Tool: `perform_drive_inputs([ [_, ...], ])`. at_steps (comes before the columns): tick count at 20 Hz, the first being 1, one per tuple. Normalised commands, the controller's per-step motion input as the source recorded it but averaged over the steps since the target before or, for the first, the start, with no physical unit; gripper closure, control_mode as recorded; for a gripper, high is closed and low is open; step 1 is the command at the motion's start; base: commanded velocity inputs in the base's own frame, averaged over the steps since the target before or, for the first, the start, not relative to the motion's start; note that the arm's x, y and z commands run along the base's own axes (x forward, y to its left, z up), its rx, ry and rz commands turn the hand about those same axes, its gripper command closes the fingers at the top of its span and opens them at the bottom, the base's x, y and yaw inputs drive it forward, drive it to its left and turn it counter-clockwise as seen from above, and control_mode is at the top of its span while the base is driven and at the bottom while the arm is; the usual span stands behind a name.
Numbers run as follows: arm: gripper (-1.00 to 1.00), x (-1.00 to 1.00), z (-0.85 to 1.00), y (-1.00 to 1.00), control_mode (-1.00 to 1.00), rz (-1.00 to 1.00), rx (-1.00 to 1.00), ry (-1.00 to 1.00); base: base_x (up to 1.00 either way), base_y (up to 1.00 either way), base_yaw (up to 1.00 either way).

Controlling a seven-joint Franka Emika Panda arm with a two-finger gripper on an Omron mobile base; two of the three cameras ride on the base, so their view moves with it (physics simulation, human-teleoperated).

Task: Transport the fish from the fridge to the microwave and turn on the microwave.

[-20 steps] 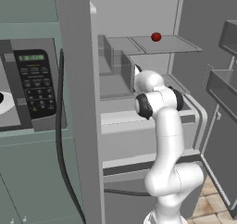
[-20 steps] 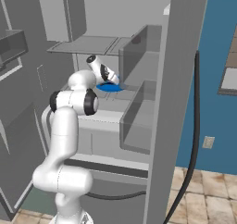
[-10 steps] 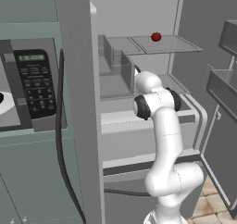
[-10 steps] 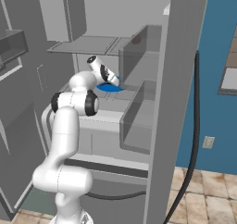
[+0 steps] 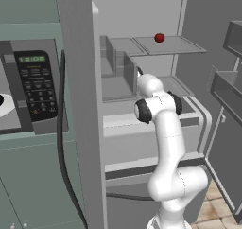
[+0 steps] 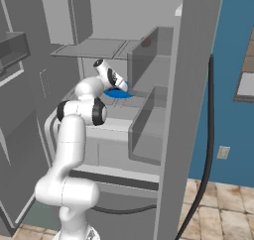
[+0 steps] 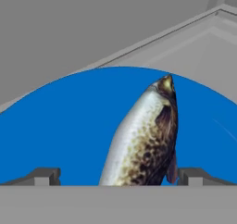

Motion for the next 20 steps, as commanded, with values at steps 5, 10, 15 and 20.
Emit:
perform_drive_inputs([
  [5, -1.00, 0.10, -0.15, -0.01, -1.00, -0.04, 0.00, 0.02, 0.00, 0.00, 0.00],
  [10, -1.00, 0.04, -0.25, -0.01, -1.00, -0.05, 0.00, 0.06, 0.00, 0.00, 0.00],
  [15, 1.00, 0.00, -0.28, -0.05, -1.00, -0.04, 0.00, 0.07, 0.00, 0.00, 0.00],
  [20, 1.00, -0.04, -0.36, -0.03, -1.00, -0.05, 0.00, 0.04, 0.00, 0.00, 0.00],
])
